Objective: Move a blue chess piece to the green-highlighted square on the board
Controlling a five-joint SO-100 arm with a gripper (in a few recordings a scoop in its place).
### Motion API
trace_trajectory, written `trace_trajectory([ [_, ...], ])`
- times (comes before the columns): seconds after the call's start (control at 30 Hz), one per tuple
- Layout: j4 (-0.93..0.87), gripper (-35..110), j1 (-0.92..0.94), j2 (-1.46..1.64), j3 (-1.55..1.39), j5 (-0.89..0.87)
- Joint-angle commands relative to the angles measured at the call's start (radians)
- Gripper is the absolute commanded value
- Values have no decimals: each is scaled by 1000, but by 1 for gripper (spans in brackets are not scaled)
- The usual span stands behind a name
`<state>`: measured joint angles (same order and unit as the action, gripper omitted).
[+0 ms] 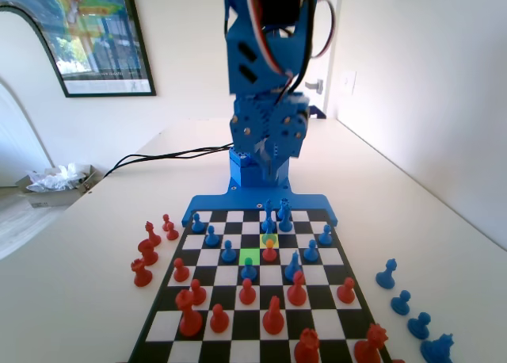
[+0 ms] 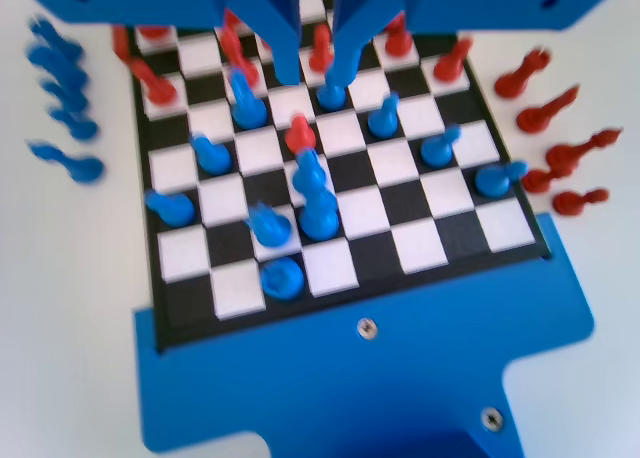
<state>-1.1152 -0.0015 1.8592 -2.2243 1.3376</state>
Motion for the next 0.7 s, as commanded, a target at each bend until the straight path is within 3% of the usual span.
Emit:
trace_trajectory([
  [0.0, 41, 10, -2, 12, -18, 32],
  [0.67, 270, 12, -26, -87, -141, 114],
])
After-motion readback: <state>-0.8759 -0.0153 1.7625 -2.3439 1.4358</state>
